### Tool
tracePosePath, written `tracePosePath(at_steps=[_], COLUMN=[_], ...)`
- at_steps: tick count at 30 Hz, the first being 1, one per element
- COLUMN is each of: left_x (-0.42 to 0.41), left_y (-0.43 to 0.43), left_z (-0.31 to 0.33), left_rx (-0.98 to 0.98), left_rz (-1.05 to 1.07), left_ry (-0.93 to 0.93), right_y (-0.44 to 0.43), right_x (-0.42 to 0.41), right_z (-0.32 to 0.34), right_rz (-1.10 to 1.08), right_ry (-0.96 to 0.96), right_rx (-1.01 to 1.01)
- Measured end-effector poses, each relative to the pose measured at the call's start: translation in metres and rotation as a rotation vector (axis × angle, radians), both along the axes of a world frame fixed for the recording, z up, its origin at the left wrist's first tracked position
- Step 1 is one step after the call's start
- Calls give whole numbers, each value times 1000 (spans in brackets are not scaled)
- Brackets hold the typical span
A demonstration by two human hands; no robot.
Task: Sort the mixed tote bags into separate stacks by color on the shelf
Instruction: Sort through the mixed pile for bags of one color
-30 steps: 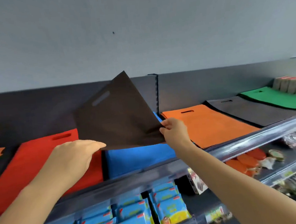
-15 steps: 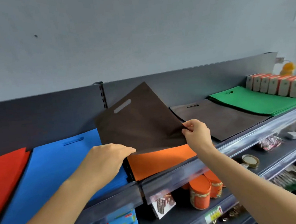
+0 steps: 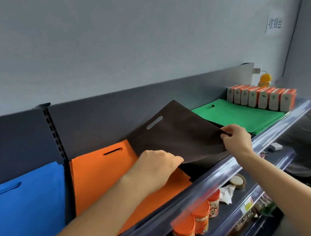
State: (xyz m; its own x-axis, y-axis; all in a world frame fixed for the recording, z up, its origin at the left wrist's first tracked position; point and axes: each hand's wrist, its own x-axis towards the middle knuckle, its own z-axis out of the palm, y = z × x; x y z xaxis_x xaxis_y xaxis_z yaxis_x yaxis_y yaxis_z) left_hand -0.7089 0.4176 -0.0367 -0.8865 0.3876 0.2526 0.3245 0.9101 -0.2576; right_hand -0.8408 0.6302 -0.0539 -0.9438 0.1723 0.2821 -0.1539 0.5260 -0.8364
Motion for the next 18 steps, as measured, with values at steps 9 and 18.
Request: tracePosePath(at_steps=[9,18], left_x=[-63,-54], left_y=[65,90], left_z=[-24,-18], left_rx=[33,265], left_rz=[191,309], left_ry=[-242,-426], right_y=[45,28], right_x=[-85,-94], right_z=[-18,-16], right_rz=[118,208], right_ry=[-74,140], right_rx=[312,1008])
